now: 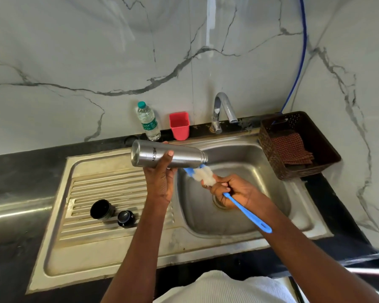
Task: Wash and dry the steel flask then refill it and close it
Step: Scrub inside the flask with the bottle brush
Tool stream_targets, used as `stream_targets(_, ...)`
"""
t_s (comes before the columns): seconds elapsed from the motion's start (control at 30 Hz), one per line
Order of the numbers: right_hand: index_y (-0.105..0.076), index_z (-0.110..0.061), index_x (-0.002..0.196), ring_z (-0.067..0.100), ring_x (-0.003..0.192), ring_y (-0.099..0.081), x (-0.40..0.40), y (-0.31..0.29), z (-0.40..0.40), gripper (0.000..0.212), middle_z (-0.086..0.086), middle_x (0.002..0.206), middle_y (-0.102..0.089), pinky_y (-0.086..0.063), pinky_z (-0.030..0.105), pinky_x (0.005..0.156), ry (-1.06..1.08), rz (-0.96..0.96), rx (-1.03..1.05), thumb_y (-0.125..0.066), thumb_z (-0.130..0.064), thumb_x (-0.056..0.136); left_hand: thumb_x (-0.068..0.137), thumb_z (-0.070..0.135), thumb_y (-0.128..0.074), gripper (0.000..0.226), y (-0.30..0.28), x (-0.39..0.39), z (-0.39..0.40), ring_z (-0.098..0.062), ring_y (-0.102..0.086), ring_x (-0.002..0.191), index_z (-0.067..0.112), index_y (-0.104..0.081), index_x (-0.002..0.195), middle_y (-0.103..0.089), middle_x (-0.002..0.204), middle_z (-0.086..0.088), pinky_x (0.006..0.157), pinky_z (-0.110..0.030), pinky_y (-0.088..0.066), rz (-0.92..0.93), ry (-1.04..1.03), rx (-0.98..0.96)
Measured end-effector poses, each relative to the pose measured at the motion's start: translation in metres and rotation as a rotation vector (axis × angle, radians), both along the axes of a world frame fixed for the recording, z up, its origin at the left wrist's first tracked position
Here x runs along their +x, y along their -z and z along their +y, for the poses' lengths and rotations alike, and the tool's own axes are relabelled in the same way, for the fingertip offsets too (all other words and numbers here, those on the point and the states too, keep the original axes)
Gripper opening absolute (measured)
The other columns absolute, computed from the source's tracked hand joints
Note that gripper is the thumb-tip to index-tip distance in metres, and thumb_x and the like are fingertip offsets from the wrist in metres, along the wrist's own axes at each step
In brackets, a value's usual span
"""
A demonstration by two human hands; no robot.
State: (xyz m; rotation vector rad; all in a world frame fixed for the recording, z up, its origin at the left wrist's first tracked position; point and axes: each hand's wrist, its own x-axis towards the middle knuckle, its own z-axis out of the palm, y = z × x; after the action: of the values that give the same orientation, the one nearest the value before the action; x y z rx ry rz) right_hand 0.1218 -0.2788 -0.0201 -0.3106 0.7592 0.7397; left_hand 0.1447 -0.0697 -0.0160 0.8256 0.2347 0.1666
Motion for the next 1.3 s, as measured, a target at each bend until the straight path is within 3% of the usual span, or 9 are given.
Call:
stream_targets(0.3, -0.051, 0.007, 0.125, 0.014, 0.028, -0.035, 0.019, -0.004, 0.005, 0.032, 0.041, 0.086, -0.055, -0.035, 0.020, 0.027, -0.048, 0.139, -0.122, -0.027, 0.002, 0.105, 0.072, 0.003, -0.090, 0.071, 0.016, -0.012, -0.003, -0.035, -0.069, 0.114, 0.002, -0.058, 0.135, -0.072, 0.121, -0.018, 0.097, -0.052, -0.058, -0.003, 0.117, 0.479)
stream_targets(0.4, -0.051, 0.006, 0.109, 0.010, 0.028, -0.035, 0.008, -0.004, 0.008, 0.017, 0.022, 0.078, -0.057, -0.032, 0.018, 0.027, -0.054, 0.080, -0.186, -0.035, -0.001, 0.106, 0.070, 0.002, -0.092, 0.062, 0.018, -0.007, 0.000, -0.030, -0.072, 0.107, 0.013, -0.065, 0.125, -0.075, 0.113, -0.012, 0.094, -0.049, -0.059, 0.027, 0.026, 0.542)
stream_targets(0.5, -0.049, -0.004, 0.096, 0.005, 0.031, -0.033, -0.014, -0.007, 0.008, 0.011, 0.012, 0.080, -0.044, -0.028, 0.016, 0.028, -0.115, -0.155, -0.471, -0.044, 0.000, 0.104, 0.069, -0.006, -0.091, 0.072, 0.021, 0.002, 0.007, -0.018, -0.071, 0.107, 0.024, -0.062, 0.127, -0.073, 0.115, -0.002, 0.098, -0.047, -0.058, 0.147, -0.183, 0.354)
stream_targets(0.6, -0.057, -0.018, 0.119, 0.012, 0.045, -0.051, -0.032, -0.001, 0.012, 0.023, 0.012, 0.095, -0.061, -0.040, 0.022, 0.037, -0.237, -0.519, -1.109, -0.060, -0.008, 0.098, 0.066, -0.002, -0.093, 0.086, 0.020, 0.005, 0.004, -0.028, -0.068, 0.122, 0.026, -0.056, 0.139, -0.070, 0.133, -0.006, 0.102, -0.063, -0.054, 0.283, -0.322, 0.104)
stream_targets(0.67, -0.057, -0.033, 0.131, 0.021, 0.074, -0.069, -0.038, 0.003, 0.014, 0.043, 0.000, 0.108, -0.067, -0.058, 0.037, 0.058, -0.424, -0.734, -1.511, -0.067, -0.022, 0.091, 0.071, -0.001, -0.091, 0.082, 0.014, 0.008, -0.004, -0.032, -0.068, 0.121, 0.023, -0.054, 0.140, -0.070, 0.133, -0.005, 0.096, -0.066, -0.055, 0.365, -0.390, -0.029)
stream_targets(0.73, -0.055, -0.033, 0.139, 0.026, 0.102, -0.068, -0.043, 0.006, 0.018, 0.052, 0.000, 0.121, -0.067, -0.058, 0.042, 0.086, -0.531, -0.876, -1.695, -0.067, -0.024, 0.089, 0.071, 0.004, -0.093, 0.079, 0.006, 0.014, -0.010, -0.031, -0.071, 0.114, 0.026, -0.055, 0.137, -0.072, 0.128, -0.001, 0.093, -0.067, -0.056, 0.437, -0.447, -0.138)
stream_targets(0.87, -0.048, -0.021, 0.149, 0.029, 0.119, -0.061, -0.038, 0.003, 0.029, 0.057, 0.007, 0.136, -0.058, -0.048, 0.035, 0.097, -0.539, -1.035, -1.798, -0.062, -0.014, 0.094, 0.068, 0.009, -0.097, 0.080, -0.007, 0.026, -0.018, -0.034, -0.071, 0.108, 0.031, -0.054, 0.132, -0.071, 0.126, -0.003, 0.090, -0.073, -0.053, 0.538, -0.487, -0.308)
stream_targets(1.13, -0.032, -0.029, 0.155, 0.033, 0.106, -0.068, -0.060, -0.007, 0.029, 0.070, 0.000, 0.149, -0.042, -0.056, 0.048, 0.093, -0.715, -1.214, -1.923, -0.059, -0.009, 0.094, 0.054, 0.022, -0.103, 0.097, -0.002, 0.031, 0.001, -0.046, -0.068, 0.100, 0.031, -0.045, 0.131, -0.066, 0.124, -0.015, 0.077, -0.086, -0.047, 0.675, -0.435, -0.484)
stream_targets(1.3, -0.033, -0.028, 0.156, 0.039, 0.108, -0.066, -0.032, -0.005, 0.032, 0.072, 0.003, 0.145, -0.045, -0.054, 0.048, 0.090, -0.736, -1.114, -1.969, -0.058, -0.006, 0.092, 0.067, 0.014, -0.097, 0.082, -0.011, 0.015, -0.024, -0.042, -0.070, 0.106, 0.031, -0.047, 0.130, -0.067, 0.126, -0.012, 0.086, -0.078, -0.052, 0.640, -0.454, -0.411)
